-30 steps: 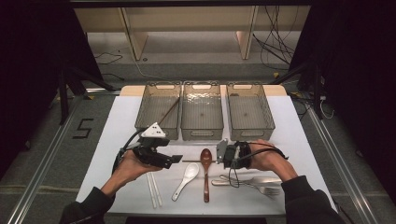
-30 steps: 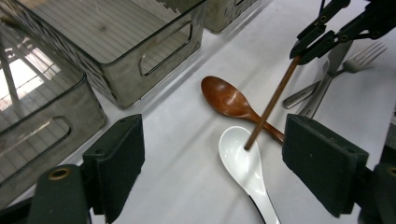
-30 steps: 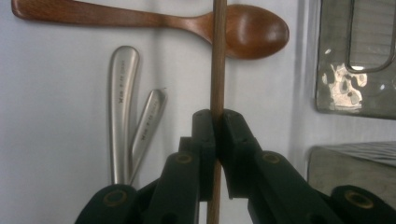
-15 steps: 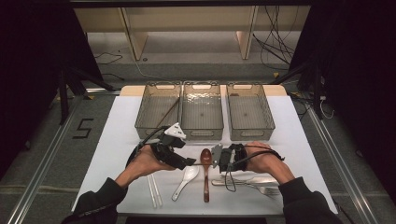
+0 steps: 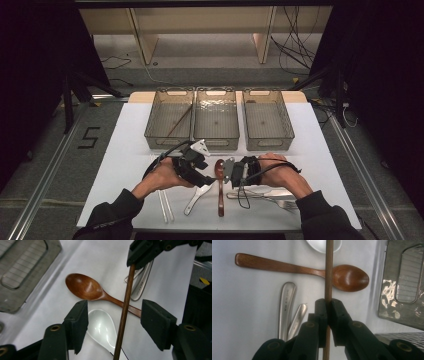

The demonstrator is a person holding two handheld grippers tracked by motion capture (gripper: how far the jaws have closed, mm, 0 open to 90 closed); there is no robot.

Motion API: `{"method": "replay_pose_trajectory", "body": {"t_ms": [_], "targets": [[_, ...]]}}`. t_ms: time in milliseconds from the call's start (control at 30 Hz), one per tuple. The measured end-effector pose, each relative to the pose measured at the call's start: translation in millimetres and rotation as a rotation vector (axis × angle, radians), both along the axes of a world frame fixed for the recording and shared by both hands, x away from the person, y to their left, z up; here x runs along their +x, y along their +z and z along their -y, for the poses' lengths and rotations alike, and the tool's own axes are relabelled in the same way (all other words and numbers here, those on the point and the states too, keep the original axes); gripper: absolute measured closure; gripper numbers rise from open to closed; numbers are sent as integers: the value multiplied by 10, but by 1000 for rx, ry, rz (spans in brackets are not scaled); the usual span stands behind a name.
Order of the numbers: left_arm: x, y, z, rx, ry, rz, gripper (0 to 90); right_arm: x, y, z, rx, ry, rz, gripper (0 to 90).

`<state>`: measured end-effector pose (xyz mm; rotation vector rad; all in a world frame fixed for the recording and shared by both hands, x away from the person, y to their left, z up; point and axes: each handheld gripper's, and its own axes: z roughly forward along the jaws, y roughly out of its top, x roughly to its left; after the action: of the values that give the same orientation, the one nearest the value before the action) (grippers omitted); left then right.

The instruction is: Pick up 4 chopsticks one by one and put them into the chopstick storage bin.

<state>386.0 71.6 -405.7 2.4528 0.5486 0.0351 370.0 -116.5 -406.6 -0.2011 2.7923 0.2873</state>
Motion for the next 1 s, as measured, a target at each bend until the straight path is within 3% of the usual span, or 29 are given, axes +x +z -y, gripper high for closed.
{"method": "replay_pose_trajectory", "body": {"t_ms": [300, 600, 1000], "targets": [[-47, -47, 53, 54, -56, 13, 573, -28, 16, -13, -5, 2, 0, 848], [-46, -89, 67, 42, -91, -30, 755, -47, 9, -50, -20, 42, 13, 848], [-78, -91, 79, 42, -133, -41, 838, -68, -2, -58, -21, 51, 24, 831]]}}
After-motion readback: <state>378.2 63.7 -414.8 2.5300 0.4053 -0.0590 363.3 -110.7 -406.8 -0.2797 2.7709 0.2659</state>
